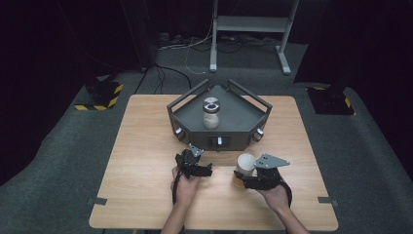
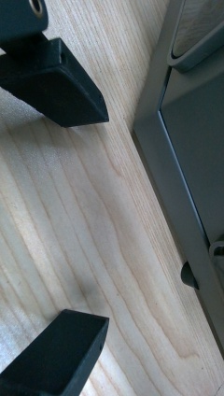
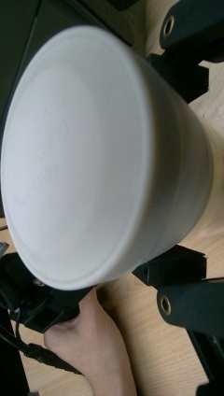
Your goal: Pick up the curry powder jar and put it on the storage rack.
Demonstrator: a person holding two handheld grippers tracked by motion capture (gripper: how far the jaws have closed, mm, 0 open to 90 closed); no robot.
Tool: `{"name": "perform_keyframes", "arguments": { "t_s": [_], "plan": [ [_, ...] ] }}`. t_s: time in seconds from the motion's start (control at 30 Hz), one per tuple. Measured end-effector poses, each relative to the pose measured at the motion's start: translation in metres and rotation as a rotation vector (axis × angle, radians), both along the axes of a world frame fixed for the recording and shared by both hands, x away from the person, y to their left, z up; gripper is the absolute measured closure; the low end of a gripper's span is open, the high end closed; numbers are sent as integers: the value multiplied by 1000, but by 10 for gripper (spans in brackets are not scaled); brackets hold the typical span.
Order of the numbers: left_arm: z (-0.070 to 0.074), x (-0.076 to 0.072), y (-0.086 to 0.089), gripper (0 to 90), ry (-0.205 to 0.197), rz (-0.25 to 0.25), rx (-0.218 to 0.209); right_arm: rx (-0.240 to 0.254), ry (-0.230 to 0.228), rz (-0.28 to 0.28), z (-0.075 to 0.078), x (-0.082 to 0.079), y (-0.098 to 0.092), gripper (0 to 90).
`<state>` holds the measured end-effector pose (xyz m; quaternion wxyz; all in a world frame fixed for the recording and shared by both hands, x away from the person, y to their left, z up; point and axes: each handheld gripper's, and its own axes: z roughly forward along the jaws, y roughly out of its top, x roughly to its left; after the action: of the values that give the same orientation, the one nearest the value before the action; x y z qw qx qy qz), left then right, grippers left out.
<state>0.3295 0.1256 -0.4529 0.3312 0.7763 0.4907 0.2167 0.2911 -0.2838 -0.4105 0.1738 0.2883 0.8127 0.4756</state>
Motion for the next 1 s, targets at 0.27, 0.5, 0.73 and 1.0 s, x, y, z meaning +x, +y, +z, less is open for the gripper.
{"name": "perform_keyframes", "arguments": {
  "t_s": [0.27, 0.5, 0.73, 1.0],
  "plan": [
    [0, 0, 0, 39, 0, 0, 0, 19, 17, -16, 12, 8, -6, 341],
    [0, 0, 0, 39, -1, 0, 2, 23, 20, -44, 30, 17, -8, 341],
    [0, 0, 0, 40, -1, 1, 2, 48, 21, -60, 47, 25, -11, 341],
    [0, 0, 0, 40, -2, 0, 4, 41, 17, -70, 62, 35, -7, 341]
  ]
}}
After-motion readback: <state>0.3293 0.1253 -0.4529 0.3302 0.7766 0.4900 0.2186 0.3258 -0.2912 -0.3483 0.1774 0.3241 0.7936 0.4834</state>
